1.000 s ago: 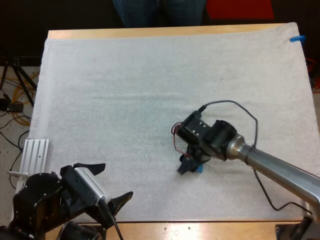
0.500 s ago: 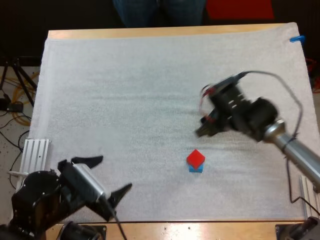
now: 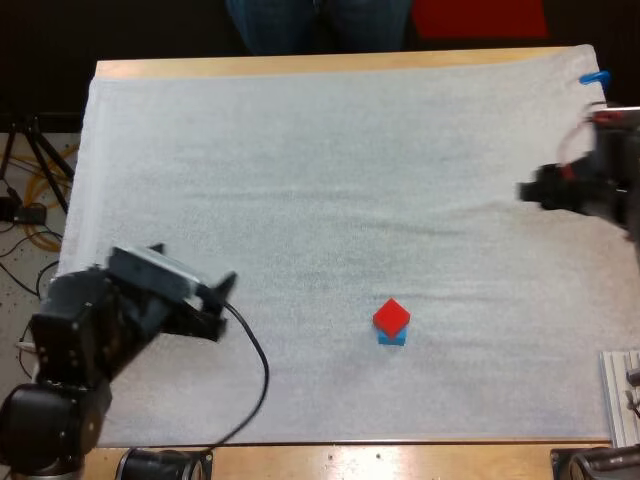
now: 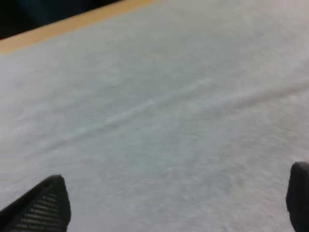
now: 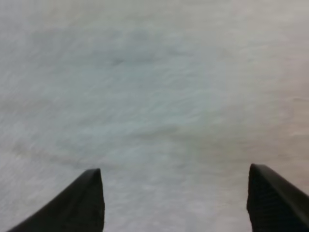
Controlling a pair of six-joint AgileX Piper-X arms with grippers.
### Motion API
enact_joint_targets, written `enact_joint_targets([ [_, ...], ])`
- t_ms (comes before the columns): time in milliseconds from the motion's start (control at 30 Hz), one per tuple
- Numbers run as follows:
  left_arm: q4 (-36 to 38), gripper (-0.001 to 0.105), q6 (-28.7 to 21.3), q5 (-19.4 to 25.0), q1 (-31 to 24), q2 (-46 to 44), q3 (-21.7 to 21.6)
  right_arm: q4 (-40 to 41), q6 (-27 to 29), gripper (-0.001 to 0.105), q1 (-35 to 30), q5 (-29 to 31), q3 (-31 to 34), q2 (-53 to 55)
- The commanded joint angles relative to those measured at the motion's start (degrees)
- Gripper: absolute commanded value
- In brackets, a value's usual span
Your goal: Stack red cube on blue cube
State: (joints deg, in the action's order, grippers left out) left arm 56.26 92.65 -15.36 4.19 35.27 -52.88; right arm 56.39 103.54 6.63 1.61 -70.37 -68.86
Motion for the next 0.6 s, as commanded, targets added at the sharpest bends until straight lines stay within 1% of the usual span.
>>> enact_joint_targets([
  [0, -0.87, 0.087, -0.51, -1.39, -2.32, -0.29, -0.30, 0.73, 1.29, 0.061, -1.71, -0.54, -0.12, 2.29],
  [100, -0.87, 0.087, 0.17, -1.73, -6.13, -1.27, -0.30, 1.64, 1.71, 0.061, -4.74, -0.54, -0.12, 6.30],
  [167, -0.87, 0.087, 0.17, -1.44, -6.28, -1.91, -0.30, 1.78, 3.01, 0.061, -5.13, 0.20, 0.11, 9.28],
  [267, -0.87, 0.087, 0.02, -1.17, -6.28, -3.18, -0.30, 1.68, 3.42, 0.061, -5.11, 1.37, 1.55, 14.92],
  [367, -0.67, 0.087, 0.02, -1.17, -6.28, -4.84, -0.30, 1.68, 3.56, 0.061, -5.11, 1.36, 5.60, 21.56],
  [433, -0.01, 0.087, 0.02, -1.17, -6.28, -5.96, -0.30, 1.68, 3.85, 0.061, -5.11, 2.53, 8.70, 26.06],
  [500, 1.18, 0.087, 0.02, -0.96, -6.28, -8.07, -0.30, 1.68, 3.83, 0.061, -5.11, 2.90, 12.03, 32.16],
  [567, 2.04, 0.087, -0.18, -0.53, -6.28, -10.34, -0.30, 1.68, 3.83, 0.061, -5.11, 2.90, 14.03, 37.10],
])
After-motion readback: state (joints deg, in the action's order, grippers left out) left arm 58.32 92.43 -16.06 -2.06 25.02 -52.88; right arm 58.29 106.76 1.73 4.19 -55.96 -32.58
